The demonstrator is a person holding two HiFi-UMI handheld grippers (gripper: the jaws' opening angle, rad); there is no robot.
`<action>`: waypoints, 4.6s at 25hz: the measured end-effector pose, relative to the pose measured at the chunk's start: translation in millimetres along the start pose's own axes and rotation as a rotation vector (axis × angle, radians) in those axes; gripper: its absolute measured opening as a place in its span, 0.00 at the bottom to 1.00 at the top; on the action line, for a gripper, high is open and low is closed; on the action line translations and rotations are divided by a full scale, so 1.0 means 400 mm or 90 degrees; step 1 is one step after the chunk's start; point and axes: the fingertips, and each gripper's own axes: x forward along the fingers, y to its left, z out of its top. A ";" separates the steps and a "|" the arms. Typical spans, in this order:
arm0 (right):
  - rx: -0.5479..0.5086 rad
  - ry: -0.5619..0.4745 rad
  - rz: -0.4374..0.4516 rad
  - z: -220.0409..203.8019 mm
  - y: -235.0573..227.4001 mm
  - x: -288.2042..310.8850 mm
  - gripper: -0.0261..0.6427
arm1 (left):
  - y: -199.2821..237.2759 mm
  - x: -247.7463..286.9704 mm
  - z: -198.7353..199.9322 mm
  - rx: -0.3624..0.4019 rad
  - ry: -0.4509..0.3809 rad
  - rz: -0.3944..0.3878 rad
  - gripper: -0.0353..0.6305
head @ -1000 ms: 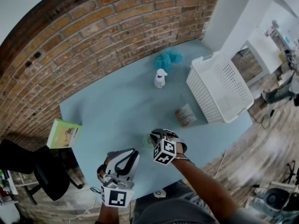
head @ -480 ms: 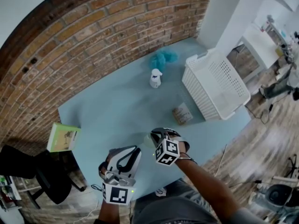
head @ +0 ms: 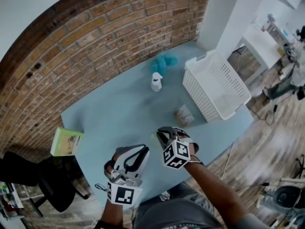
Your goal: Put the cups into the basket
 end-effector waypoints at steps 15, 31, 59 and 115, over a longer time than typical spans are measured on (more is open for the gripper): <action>0.004 -0.071 -0.090 0.116 -0.151 -0.244 0.09 | -0.004 0.009 0.111 0.064 -0.007 -0.010 0.10; 0.021 -0.072 -0.198 0.063 -0.401 -0.433 0.09 | -0.033 0.120 0.173 0.076 -0.047 -0.039 0.05; 0.102 0.025 -0.279 -0.313 -0.803 -0.414 0.09 | -0.053 0.474 0.110 0.089 -0.019 -0.132 0.05; 0.359 0.186 -0.027 -0.757 -0.868 -0.009 0.09 | -0.180 0.637 -0.033 0.049 0.054 -0.207 0.05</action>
